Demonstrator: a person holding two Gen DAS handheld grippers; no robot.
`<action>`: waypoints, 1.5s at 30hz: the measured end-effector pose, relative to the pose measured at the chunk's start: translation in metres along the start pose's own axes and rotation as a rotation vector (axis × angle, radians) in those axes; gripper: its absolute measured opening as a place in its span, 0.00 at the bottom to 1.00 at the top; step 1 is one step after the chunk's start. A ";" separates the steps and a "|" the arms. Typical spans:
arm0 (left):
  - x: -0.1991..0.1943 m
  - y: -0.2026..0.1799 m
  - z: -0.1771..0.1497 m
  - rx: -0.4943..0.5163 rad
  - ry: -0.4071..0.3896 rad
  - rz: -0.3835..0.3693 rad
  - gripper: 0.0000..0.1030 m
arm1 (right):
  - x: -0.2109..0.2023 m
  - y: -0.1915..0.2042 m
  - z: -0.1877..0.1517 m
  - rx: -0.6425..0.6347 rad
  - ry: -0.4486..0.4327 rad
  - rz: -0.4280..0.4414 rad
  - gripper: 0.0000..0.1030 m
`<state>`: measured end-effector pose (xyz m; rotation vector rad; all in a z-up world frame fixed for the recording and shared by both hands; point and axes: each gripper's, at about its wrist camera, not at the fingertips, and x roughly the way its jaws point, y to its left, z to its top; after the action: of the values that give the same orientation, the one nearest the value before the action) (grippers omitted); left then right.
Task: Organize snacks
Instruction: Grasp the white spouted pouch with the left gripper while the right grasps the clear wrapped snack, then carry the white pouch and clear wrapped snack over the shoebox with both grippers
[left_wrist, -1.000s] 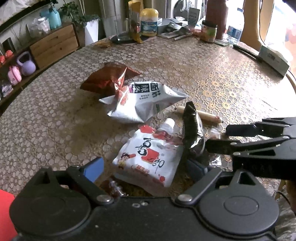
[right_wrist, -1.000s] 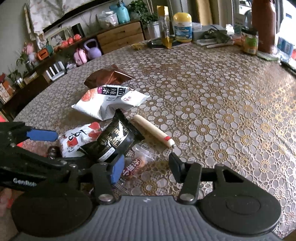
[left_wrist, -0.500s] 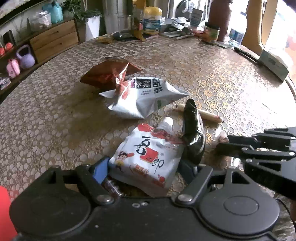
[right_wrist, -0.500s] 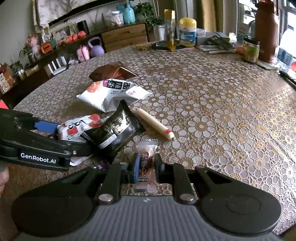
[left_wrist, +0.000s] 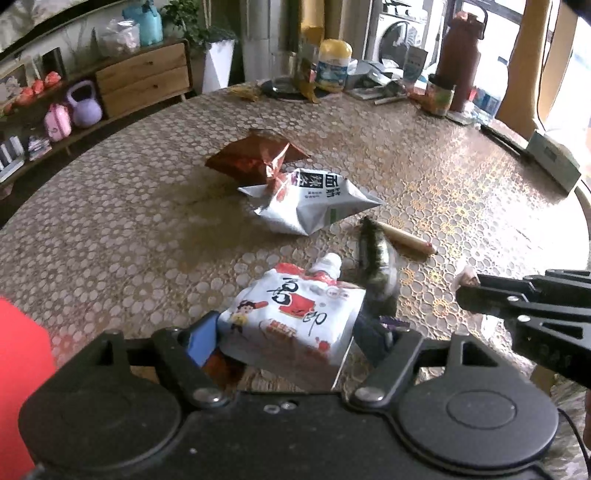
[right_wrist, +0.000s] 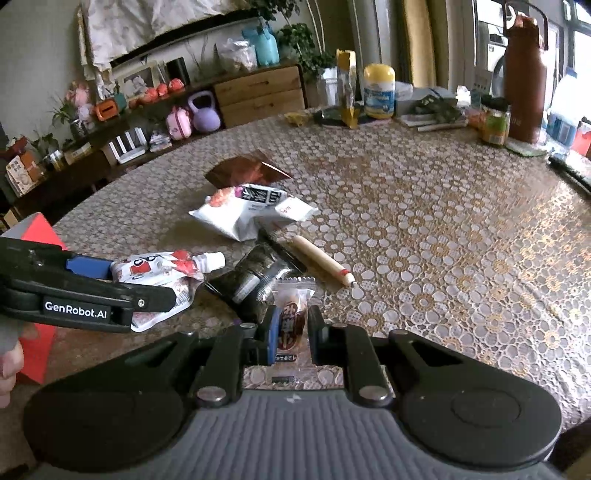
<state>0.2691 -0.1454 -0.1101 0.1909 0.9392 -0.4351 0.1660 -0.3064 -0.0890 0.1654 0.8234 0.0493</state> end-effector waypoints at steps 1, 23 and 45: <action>-0.005 0.000 -0.001 -0.005 -0.006 0.003 0.73 | -0.005 0.001 0.000 -0.002 -0.002 0.003 0.16; -0.146 0.011 -0.041 -0.087 -0.172 0.012 0.73 | -0.118 0.077 -0.008 -0.124 -0.110 0.109 0.16; -0.246 0.088 -0.095 -0.217 -0.291 0.147 0.73 | -0.151 0.196 -0.004 -0.262 -0.164 0.250 0.16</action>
<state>0.1119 0.0343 0.0318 -0.0025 0.6747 -0.2152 0.0649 -0.1293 0.0504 0.0237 0.6227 0.3729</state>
